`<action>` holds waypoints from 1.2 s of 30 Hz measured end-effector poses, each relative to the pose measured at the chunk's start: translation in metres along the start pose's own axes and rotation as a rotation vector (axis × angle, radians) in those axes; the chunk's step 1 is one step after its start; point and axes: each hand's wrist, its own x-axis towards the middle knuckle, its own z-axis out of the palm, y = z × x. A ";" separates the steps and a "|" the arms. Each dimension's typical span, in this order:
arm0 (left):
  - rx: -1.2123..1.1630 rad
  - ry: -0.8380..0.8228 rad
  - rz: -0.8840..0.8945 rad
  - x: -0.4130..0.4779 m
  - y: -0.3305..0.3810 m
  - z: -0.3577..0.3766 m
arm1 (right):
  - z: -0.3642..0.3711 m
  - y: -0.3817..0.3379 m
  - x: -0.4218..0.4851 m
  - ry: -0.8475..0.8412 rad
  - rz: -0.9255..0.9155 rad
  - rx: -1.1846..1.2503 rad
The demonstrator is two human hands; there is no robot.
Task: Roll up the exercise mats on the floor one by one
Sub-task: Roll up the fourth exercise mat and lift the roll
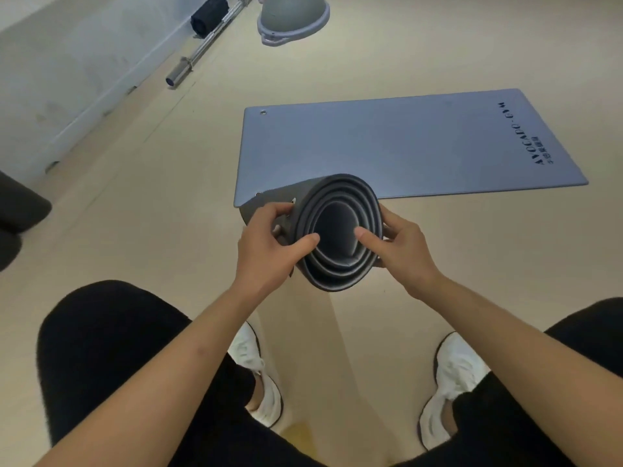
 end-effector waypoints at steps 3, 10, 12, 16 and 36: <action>0.047 0.008 0.019 0.045 0.022 0.014 | -0.022 -0.011 0.045 -0.029 -0.010 -0.018; 0.082 0.013 -0.089 0.152 0.090 0.025 | -0.052 -0.061 0.139 -0.083 0.124 0.158; 0.066 0.007 -0.162 0.161 0.107 0.022 | -0.049 -0.079 0.149 -0.060 0.188 0.178; 0.036 -0.014 -0.309 0.161 0.143 0.001 | -0.038 -0.127 0.147 -0.031 0.307 0.187; -0.228 0.021 -0.704 0.082 0.298 -0.311 | 0.114 -0.503 0.112 -0.397 0.428 -0.479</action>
